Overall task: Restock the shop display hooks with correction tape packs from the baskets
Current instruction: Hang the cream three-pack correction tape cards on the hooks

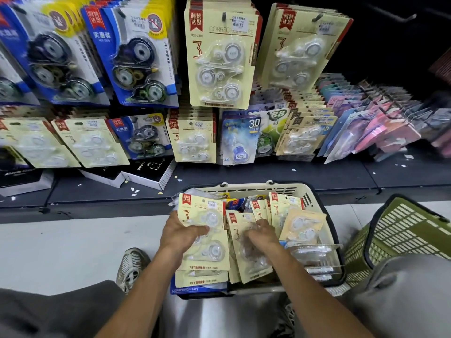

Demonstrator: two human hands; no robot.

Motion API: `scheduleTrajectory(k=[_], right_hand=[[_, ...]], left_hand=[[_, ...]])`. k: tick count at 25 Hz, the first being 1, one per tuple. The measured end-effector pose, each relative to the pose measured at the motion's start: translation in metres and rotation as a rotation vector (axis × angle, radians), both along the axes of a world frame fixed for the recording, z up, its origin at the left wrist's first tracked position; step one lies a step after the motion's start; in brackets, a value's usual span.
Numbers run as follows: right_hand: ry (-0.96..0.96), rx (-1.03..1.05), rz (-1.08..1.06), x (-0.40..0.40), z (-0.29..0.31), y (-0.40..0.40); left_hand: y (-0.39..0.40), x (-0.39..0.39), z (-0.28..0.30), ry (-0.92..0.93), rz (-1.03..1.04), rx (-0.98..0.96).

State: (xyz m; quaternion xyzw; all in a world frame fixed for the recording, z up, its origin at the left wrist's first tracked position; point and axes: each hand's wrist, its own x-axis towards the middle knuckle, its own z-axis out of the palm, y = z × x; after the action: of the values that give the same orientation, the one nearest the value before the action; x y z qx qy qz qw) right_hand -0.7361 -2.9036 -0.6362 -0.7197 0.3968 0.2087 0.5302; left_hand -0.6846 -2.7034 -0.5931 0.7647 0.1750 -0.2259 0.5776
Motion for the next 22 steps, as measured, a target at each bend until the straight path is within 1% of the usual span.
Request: scheduleTrajectory(k=[1, 2, 5, 7, 9, 10, 12, 13, 14, 15, 16, 17, 19, 20, 22], right_hand=[[0.017, 0.001, 0.046, -0.003, 0.002, -0.001], [0.004, 0.016, 0.028, -0.005, 0.005, -0.002], [-0.073, 0.141, -0.12, -0.005, 0.014, -0.005], [-0.085, 0.155, -0.162, -0.002, 0.017, -0.011], [-0.111, 0.111, -0.204, 0.006, 0.02, -0.015], [-0.189, 0.071, -0.281, 0.011, 0.024, -0.019], [-0.387, -0.04, -0.52, 0.023, 0.035, -0.033], [-0.455, -0.095, -0.631, 0.029, 0.044, -0.04], [-0.506, -0.111, -0.7, 0.033, 0.051, -0.046], [-0.522, -0.082, -0.738, 0.036, 0.057, -0.048], [-0.509, -0.014, -0.727, 0.038, 0.063, -0.044], [-0.443, 0.056, -0.656, 0.036, 0.069, -0.033], [-0.295, 0.116, -0.391, 0.026, 0.06, -0.004], [-0.264, 0.118, -0.308, 0.021, 0.05, 0.01], [-0.273, 0.153, -0.279, 0.015, 0.032, 0.031]], left_hand=[[0.001, 0.0, 0.0, 0.002, 0.006, -0.012], [0.001, -0.001, -0.001, 0.001, 0.009, -0.037], [-0.002, -0.006, 0.002, 0.025, 0.026, -0.081], [-0.004, -0.005, 0.003, 0.043, 0.052, -0.103], [-0.004, -0.005, 0.005, 0.055, 0.068, -0.112], [-0.003, -0.004, 0.002, 0.048, 0.076, -0.113], [-0.001, -0.004, 0.002, 0.032, 0.096, -0.116], [-0.001, -0.005, 0.003, 0.026, 0.103, -0.116], [-0.001, -0.005, 0.0, 0.03, 0.105, -0.11], [-0.001, -0.005, -0.001, 0.038, 0.111, -0.112], [-0.001, -0.003, -0.003, 0.045, 0.117, -0.114], [-0.002, -0.001, -0.003, 0.06, 0.133, -0.128], [0.0, 0.0, -0.004, 0.108, 0.122, -0.147], [0.002, -0.001, -0.003, 0.124, 0.064, -0.143], [0.003, -0.008, -0.003, 0.1, -0.07, -0.098]])
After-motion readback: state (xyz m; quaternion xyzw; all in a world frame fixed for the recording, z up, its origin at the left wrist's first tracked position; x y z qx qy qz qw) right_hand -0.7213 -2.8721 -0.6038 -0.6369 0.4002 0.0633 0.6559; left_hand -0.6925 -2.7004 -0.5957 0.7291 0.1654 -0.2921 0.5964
